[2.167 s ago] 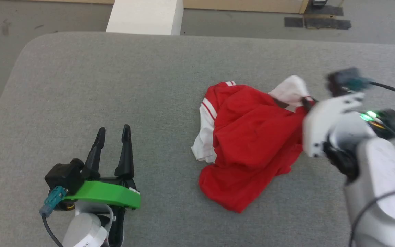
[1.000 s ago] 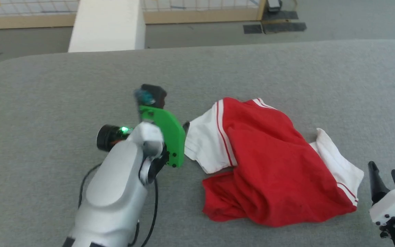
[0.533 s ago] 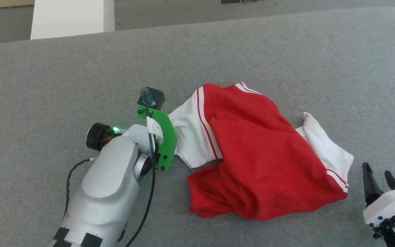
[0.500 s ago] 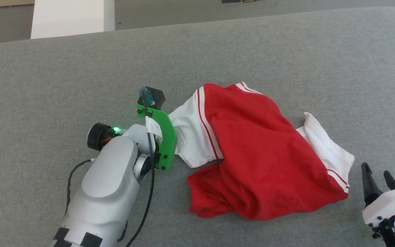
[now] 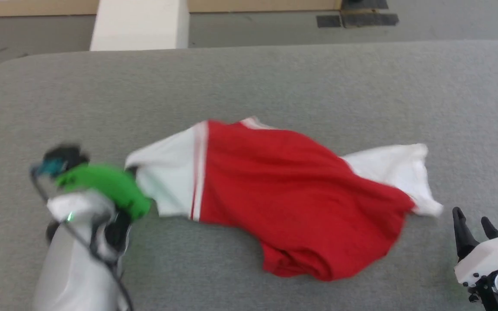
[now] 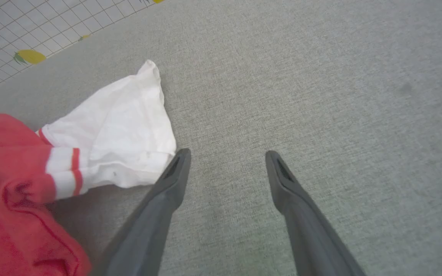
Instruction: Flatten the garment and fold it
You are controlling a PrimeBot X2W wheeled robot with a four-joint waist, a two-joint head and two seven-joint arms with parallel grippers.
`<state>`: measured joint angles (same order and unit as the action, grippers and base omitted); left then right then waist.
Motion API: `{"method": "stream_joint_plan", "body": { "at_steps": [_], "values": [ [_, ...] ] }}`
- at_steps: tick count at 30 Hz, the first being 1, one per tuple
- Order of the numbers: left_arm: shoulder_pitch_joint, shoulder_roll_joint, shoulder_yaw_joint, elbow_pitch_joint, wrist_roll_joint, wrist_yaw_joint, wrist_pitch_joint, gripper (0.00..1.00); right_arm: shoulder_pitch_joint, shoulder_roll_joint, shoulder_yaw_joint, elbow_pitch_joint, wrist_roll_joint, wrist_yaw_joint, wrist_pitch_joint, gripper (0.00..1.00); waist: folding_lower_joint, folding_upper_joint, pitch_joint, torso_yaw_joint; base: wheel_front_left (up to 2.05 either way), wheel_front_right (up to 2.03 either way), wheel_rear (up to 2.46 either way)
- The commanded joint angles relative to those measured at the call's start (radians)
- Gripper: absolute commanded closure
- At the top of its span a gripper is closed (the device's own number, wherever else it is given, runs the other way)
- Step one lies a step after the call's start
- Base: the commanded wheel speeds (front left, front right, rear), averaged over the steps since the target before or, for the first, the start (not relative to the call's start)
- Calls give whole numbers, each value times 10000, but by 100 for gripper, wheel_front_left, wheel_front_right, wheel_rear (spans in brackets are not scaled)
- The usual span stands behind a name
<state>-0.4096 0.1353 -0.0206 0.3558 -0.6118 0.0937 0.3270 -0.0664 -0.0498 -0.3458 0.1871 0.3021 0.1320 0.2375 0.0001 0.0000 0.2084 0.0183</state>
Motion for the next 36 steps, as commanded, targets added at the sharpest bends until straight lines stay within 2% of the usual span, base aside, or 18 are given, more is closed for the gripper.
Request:
{"method": "stream_joint_plan", "body": {
  "at_steps": [1,4,6,7,8,13,18,22,26,31,36],
  "values": [
    [562,76,63,-124,-97,136,68,100,19,-4,-13,-41,-85,-13,36,0,-1,0,-246,356,0,0,0],
    [1497,-44,94,-332,-340,292,448,100,71,-4,-40,-111,-178,-13,164,0,-1,0,-307,523,0,0,0],
    [1831,-212,114,-451,-651,230,611,100,59,-4,-60,-184,-233,-13,238,0,-1,0,-301,599,0,0,0],
    [1908,-272,119,-536,-762,171,599,55,52,-4,-38,-220,-256,-13,284,0,-1,0,-314,630,0,0,0],
    [1964,-314,126,-676,-811,97,460,0,36,-4,6,-287,-320,-13,346,0,-1,0,-326,662,0,0,0],
    [2106,-126,223,-1469,-346,-138,-856,0,-482,-4,361,-761,-721,-13,917,0,-1,0,-351,696,0,0,0],
    [2477,169,175,-1973,459,-164,-2129,0,-1847,-4,848,-1097,-1960,-13,2674,0,-1,0,-92,752,0,0,0],
    [2579,127,46,-2207,535,-167,-2219,0,-2983,-35,1204,-906,-3171,-13,4436,0,-1,0,275,966,0,0,0],
    [2441,64,-92,-2397,511,-226,-2205,0,-3802,-522,1499,-365,-3826,-13,5744,0,-1,0,708,1244,0,0,0],
    [2191,23,-351,-2447,510,-309,-2010,0,-4313,-1011,1656,96,-4348,-13,6393,0,-1,0,1298,1597,0,0,0],
    [1830,-1,-505,-2288,476,-492,-2074,0,-4384,-1027,1906,529,-4433,-13,6561,0,-1,0,1646,1834,0,0,0]
  ]
}}
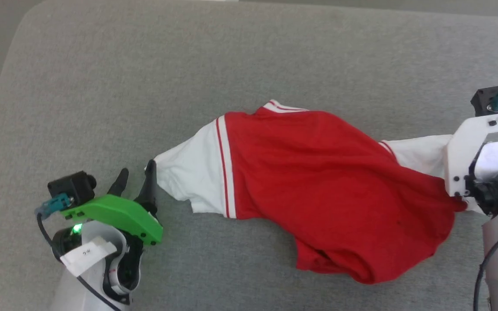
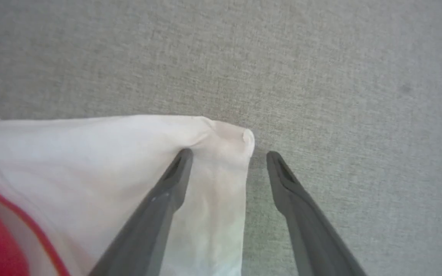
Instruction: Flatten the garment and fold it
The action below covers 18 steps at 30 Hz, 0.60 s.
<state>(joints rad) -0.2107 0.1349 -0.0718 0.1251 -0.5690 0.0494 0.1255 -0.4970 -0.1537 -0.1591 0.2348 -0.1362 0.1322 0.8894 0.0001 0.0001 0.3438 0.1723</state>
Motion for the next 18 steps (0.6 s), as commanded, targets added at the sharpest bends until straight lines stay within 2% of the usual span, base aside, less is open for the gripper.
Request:
{"method": "stream_joint_plan", "body": {
  "at_steps": [1,5,6,7,10,13,18],
  "values": [
    [-194,-6,-9,60,45,-61,-79,0,-34,14,140,157,-20,-15,98,0,-1,-1,302,312,0,0,0],
    [-341,3,-47,212,53,-65,-148,0,208,-98,608,548,291,-15,544,0,-1,-1,294,330,0,0,0],
    [-351,26,-50,237,68,-60,-149,0,220,-129,667,560,377,-15,635,70,-1,-1,269,313,0,0,0],
    [-365,51,-48,261,75,-47,-138,0,217,-186,735,534,492,-15,718,100,-1,-1,233,286,0,0,0],
    [-404,146,-69,221,91,-41,-37,0,131,-320,715,240,873,-15,782,100,-1,-1,99,190,0,0,0],
    [-566,379,-245,95,123,-82,546,0,76,-331,416,-360,1205,-15,614,100,-1,-1,-44,91,0,0,0],
    [-1210,1023,-898,-161,259,-226,2572,0,264,-277,320,-1423,1559,-15,416,100,-1,-1,-137,-128,0,0,0]
  ]
}}
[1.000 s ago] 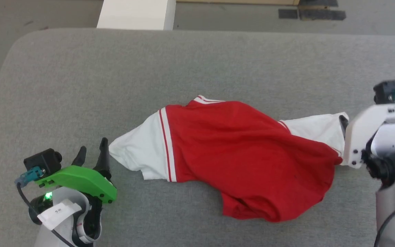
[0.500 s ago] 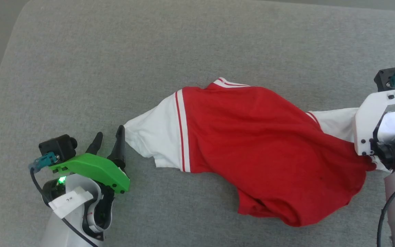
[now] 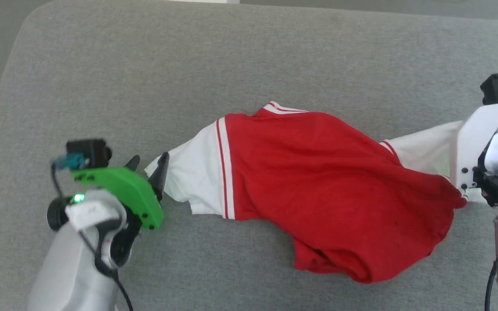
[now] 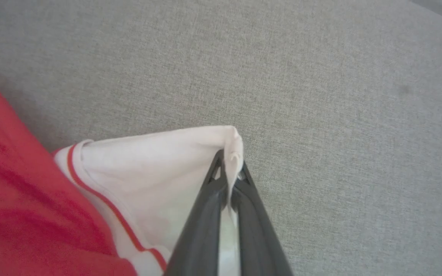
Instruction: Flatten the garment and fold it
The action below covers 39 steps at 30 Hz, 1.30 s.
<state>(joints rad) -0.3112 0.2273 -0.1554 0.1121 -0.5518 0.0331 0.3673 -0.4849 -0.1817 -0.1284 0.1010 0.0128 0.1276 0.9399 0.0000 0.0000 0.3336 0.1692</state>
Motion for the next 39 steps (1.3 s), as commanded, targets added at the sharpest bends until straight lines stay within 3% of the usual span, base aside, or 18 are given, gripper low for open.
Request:
{"method": "stream_joint_plan", "body": {
  "at_steps": [1,8,13,14,15,26,39],
  "values": [
    [-360,190,-176,-18,72,-95,560,0,191,13,67,-258,124,31,-98,100,0,0,-17,-137,0,0,0],
    [-1203,958,-1031,1192,348,-146,3366,0,541,110,813,-1414,528,31,-78,100,0,0,204,-576,0,0,0],
    [-1122,903,-1200,1861,36,-337,3946,0,640,113,1074,-1863,648,31,-159,100,0,0,256,-831,0,0,0],
    [-1094,848,-1183,1913,-55,-414,3845,61,670,116,1091,-1936,675,31,-179,100,0,0,238,-858,0,0,0],
    [-1059,762,-1124,1950,-188,-462,3741,100,696,83,1103,-1991,673,31,-185,100,0,0,222,-870,0,0,0],
    [-1954,217,182,1164,-1115,-846,1244,100,32,11,478,-2139,1605,31,-1912,100,0,0,-1090,-716,0,0,0],
    [-5100,117,835,561,-879,-519,-82,100,-2663,429,-576,-1624,4038,31,-2352,100,0,0,-2921,-1006,0,0,0]
  ]
}}
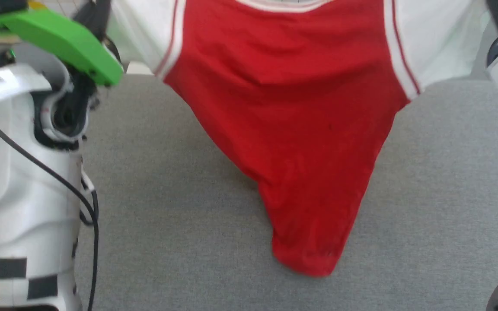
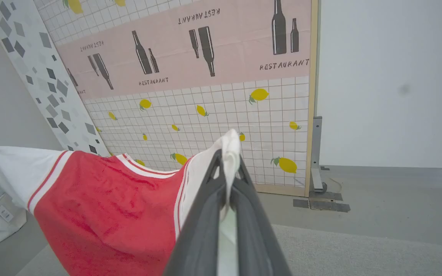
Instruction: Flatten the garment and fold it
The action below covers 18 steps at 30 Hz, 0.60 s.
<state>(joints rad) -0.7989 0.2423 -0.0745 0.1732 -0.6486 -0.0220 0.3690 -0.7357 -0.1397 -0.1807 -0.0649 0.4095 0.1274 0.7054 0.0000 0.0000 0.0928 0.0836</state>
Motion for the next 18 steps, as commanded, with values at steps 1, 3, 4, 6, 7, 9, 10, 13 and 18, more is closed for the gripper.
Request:
{"method": "stream_joint_plan", "body": {
  "at_steps": [1,3,4,6,7,9,10,13,18],
  "values": [
    [-457,-32,52,-65,159,43,-261,100,-325,-12,-89,57,151,33,-2,100,0,0,-585,-172,0,0,0],
    [-899,-14,59,-41,234,16,-432,100,-707,33,-279,117,371,33,-40,100,0,0,-707,-231,0,0,0],
    [-1151,28,87,-33,323,33,-572,100,-927,90,-423,164,489,33,-27,100,0,0,-742,-266,0,0,0],
    [-1546,72,108,37,407,29,-728,100,-1288,150,-648,254,587,33,-66,100,0,0,-828,-323,0,0,0],
    [-1713,98,122,82,455,41,-801,100,-1423,152,-697,293,602,33,-45,100,0,0,-851,-342,0,0,0],
    [-2020,185,94,233,549,16,-853,100,-1684,128,-753,371,602,33,-2,100,0,0,-901,-389,0,0,0],
    [-2143,218,77,354,574,4,-851,100,-1788,105,-745,428,604,33,46,100,0,0,-944,-414,0,0,0],
    [-2444,350,56,638,671,6,-846,100,-2087,119,-821,524,630,33,93,100,0,0,-930,-492,0,0,0],
    [-2897,600,-86,1194,838,-80,-710,100,-2716,194,-946,884,427,33,277,100,0,0,-531,-646,0,0,0]
  ]
}}
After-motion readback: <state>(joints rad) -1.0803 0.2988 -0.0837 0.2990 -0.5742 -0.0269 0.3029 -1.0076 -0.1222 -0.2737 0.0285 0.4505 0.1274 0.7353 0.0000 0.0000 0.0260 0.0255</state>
